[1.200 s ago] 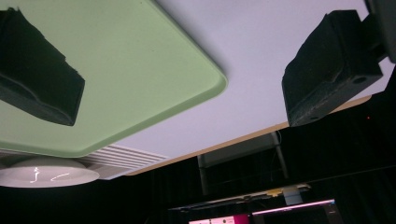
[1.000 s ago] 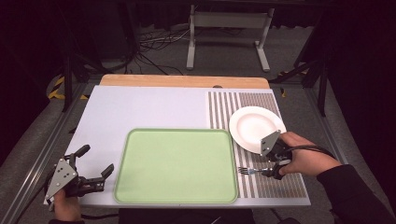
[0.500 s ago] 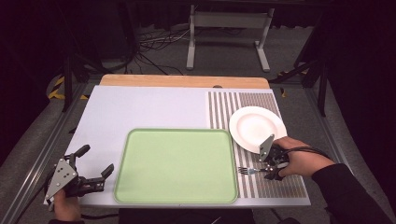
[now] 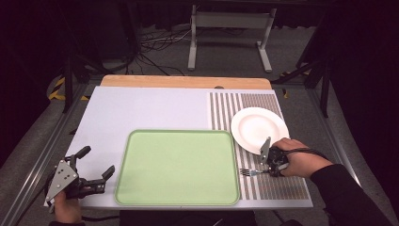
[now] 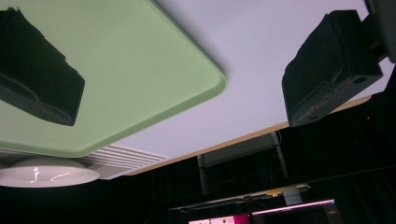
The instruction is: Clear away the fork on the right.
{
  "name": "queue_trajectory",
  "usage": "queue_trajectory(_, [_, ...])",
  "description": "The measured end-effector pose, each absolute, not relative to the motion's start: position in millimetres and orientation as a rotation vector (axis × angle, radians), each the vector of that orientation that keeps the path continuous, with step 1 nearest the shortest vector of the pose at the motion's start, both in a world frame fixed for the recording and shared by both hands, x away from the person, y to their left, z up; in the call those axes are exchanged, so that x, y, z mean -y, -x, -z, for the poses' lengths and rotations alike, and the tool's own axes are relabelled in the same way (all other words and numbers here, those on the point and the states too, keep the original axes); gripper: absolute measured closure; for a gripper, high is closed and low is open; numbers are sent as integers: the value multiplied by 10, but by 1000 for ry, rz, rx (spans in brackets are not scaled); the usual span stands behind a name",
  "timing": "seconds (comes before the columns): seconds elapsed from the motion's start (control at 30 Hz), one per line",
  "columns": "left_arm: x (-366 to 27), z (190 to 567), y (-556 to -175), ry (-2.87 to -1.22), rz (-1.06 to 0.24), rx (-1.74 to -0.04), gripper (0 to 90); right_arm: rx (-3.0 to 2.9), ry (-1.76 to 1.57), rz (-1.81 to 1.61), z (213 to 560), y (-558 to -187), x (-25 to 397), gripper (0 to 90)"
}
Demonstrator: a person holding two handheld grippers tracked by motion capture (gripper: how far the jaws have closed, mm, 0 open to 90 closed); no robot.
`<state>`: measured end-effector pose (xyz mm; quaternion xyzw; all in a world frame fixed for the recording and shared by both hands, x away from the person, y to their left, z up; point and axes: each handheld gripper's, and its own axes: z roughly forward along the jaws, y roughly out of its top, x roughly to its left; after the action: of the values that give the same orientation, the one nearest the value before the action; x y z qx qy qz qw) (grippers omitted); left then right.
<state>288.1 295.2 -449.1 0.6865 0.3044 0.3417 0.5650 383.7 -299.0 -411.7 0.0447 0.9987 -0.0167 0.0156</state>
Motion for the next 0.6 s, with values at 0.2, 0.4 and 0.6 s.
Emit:
queue_trajectory(0.2, [-2949, 4493, -2881, -1615, -802, -716, 0, -3109, -102, 90, 4127, -3833, 2972, 771])
queue_trajectory(0.4, [-2949, 4492, -2879, -1614, -803, -717, 0, -3106, -91, 89, 4132, -3818, 2969, 778])
queue_trajectory(0.6, [-2953, 4491, -2881, -1614, -803, -715, 0, -3099, -99, 91, 4131, -3809, 2966, 781])
